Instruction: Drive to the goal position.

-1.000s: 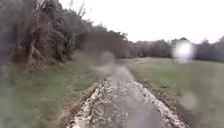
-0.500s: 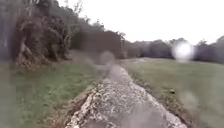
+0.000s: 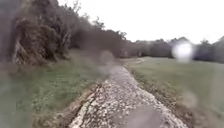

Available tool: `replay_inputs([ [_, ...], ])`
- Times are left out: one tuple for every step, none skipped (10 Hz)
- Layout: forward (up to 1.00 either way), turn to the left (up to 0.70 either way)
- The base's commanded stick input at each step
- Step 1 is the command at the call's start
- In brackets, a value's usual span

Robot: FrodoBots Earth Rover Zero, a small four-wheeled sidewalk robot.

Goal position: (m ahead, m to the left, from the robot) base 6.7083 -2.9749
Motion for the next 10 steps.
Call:
replay_inputs([
  [0.85,-0.10],
  [0.85,-0.34],
  [0.85,-0.34],
  [0.85,-0.34],
  [0.85,-0.34],
  [0.85,-0.34],
  [0.85,-0.34],
  [0.85,-0.34],
  [0.85,-0.02],
  [0.85,-0.01],
])
